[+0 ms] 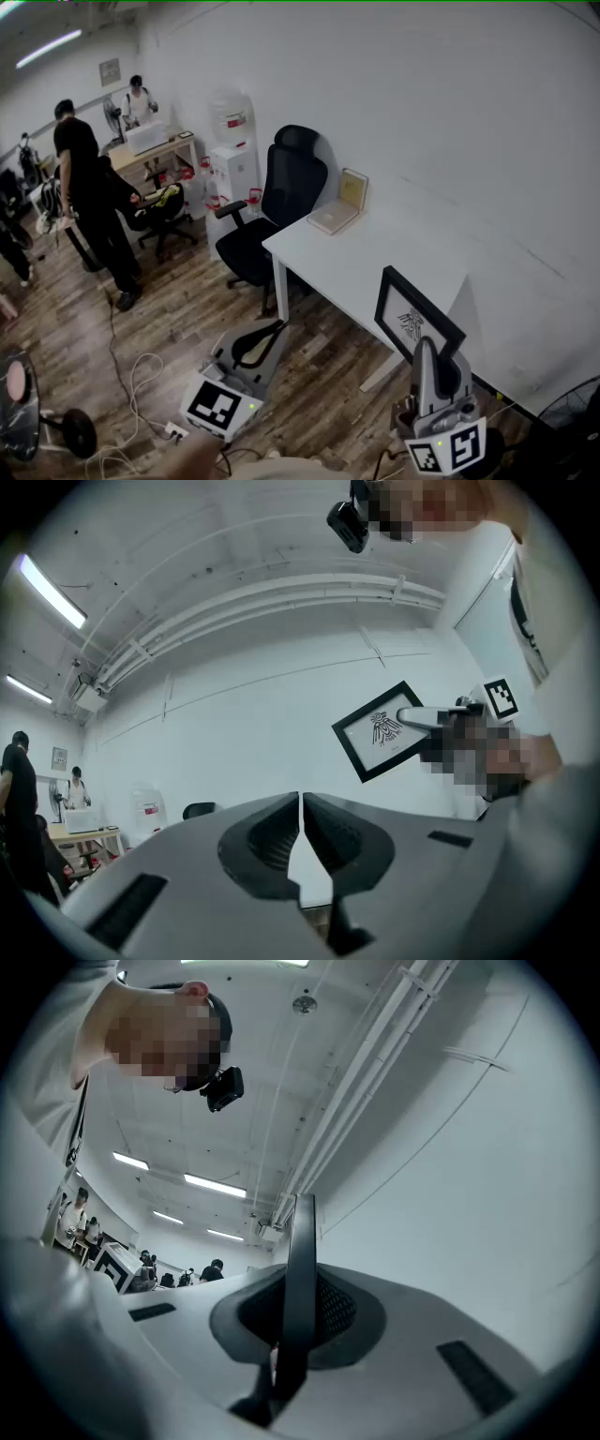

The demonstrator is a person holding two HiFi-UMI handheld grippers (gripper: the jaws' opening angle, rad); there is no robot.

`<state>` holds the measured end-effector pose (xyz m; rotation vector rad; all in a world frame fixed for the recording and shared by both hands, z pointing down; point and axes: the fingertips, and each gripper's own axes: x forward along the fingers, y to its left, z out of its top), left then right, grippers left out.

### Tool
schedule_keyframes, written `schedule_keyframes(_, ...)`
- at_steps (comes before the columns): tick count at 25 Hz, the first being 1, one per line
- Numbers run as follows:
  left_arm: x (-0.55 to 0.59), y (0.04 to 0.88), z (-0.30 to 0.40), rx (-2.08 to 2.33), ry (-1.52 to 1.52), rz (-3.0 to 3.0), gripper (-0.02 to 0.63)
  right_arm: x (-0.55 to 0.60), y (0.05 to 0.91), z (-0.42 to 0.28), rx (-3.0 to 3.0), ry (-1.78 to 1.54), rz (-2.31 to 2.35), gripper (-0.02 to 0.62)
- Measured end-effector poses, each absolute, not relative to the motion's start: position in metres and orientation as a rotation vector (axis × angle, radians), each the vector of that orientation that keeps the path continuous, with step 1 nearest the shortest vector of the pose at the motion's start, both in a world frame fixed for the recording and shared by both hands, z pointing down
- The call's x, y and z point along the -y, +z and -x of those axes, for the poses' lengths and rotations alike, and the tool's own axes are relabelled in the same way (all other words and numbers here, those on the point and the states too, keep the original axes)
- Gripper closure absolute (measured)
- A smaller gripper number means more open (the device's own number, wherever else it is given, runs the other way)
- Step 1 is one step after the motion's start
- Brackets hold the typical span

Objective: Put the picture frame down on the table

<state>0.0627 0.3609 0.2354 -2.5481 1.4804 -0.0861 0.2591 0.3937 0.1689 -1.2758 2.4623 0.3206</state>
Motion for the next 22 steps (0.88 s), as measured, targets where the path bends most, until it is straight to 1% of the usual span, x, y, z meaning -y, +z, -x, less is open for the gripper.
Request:
schedule_keyframes(7, -0.366, 0.238, -0.077, -1.47, -0.105, 2.555, 0.574, -0.401, 0.172, -0.274, -2.476, 0.313, 1.243, 0.558)
schedule_keyframes(22, -0.382, 0.246, -0.112, -1.53, -0.112, 2.515, 0.574, -0.412, 0.193, -0.329, -2.473, 0.216, 1.274, 0.558)
